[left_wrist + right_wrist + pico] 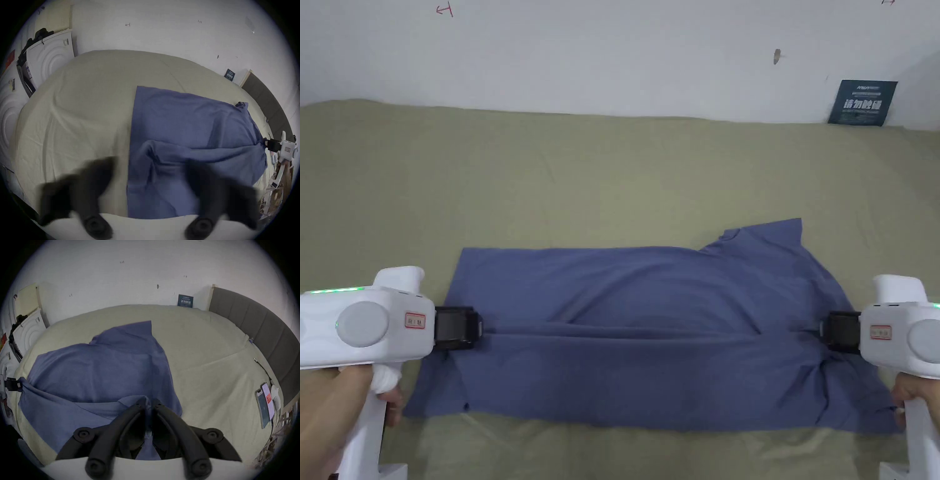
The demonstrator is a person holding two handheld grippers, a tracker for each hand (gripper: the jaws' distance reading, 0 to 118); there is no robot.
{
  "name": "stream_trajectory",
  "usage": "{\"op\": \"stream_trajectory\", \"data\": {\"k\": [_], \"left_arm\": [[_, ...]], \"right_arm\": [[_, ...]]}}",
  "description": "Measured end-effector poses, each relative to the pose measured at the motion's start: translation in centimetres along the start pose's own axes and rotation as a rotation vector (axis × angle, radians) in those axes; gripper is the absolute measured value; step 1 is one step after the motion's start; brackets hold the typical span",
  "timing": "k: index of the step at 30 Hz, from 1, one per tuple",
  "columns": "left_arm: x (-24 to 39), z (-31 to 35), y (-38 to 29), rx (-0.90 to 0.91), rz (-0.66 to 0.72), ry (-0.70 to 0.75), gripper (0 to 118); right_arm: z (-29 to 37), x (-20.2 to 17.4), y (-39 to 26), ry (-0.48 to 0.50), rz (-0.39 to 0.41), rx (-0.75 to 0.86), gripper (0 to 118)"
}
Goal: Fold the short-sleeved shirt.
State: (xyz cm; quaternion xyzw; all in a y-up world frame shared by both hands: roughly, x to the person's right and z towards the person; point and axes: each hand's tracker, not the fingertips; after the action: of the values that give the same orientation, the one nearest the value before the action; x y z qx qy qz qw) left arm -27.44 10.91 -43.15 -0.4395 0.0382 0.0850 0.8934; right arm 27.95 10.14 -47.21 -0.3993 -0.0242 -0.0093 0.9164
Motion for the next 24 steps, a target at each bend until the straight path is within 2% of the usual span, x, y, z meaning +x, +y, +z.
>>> {"op": "stream_trajectory", "data": {"k": [1,2,4,5,6,7,8,9,10,11,12,16,17,18,19,20,22,24], "left_arm": [[-0.1,0.7,-0.3,0.013,0.014,0.003,118],[-0.3,1.8,-0.5,0.053,0.034,-0.003,112],[-0.9,3.5,-0.9,0.057,0.026,-0.008,99],[-0.9,4.6,-1.5,0.081,0.016,0.013,82],[-0.8,5.5,-2.0,0.099,0.01,0.035,60],[-1.1,6.2,-2.4,0.098,-0.008,0.033,60],[-1.1,6.8,-2.9,0.103,-0.02,0.03,47],[-1.0,7.4,-3.8,0.109,-0.012,0.034,23],[-1.2,7.7,-4.4,0.112,-0.005,0.031,0],[-1.5,7.8,-4.7,0.085,-0.003,-0.001,0],[-1.6,7.7,-5.2,0.065,0.009,-0.022,0],[-1.0,6.7,-6.3,0.039,0.011,-0.027,1],[-1.0,6.2,-6.4,0.028,0.013,-0.035,17],[-1.0,5.5,-6.4,0.012,0.016,-0.034,54],[-0.9,4.3,-6.4,-0.041,0.017,-0.029,98],[-0.9,3.6,-6.6,-0.032,0.021,-0.02,118],[-0.3,2.4,-7.2,-0.014,-0.011,0.054,110],[0.2,1.2,-7.4,-0.021,-0.012,0.071,110]], "right_arm": [[0.6,0.3,-0.2,0.0,-0.006,0.003,116],[1.9,0.9,-0.9,0.033,-0.019,0.092,106],[4.0,1.3,-1.2,0.024,-0.023,0.079,102],[5.5,1.7,-1.9,0.027,-0.027,0.093,100],[6.3,1.9,-2.4,0.036,-0.027,0.111,88],[7.5,2.2,-3.3,0.052,-0.018,0.127,88],[8.4,2.1,-3.7,0.054,-0.016,0.132,82],[9.4,2.1,-4.7,0.052,-0.018,0.14,62],[9.8,2.2,-5.4,0.052,-0.012,0.14,16],[10.0,2.2,-6.8,0.058,-0.006,0.146,0],[10.2,2.2,-7.2,0.088,0.012,0.114,0],[10.4,1.7,-9.0,0.057,0.046,0.095,0],[10.3,1.9,-8.9,0.059,0.04,0.091,0],[10.1,2.0,-9.0,0.063,0.029,0.078,0],[9.8,2.0,-9.2,0.064,0.015,0.067,0],[9.5,2.3,-9.4,0.07,0.005,0.06,0],[9.0,2.3,-9.5,0.058,0.01,0.056,0],[8.5,2.5,-9.5,0.057,0.009,0.049,0]]}}
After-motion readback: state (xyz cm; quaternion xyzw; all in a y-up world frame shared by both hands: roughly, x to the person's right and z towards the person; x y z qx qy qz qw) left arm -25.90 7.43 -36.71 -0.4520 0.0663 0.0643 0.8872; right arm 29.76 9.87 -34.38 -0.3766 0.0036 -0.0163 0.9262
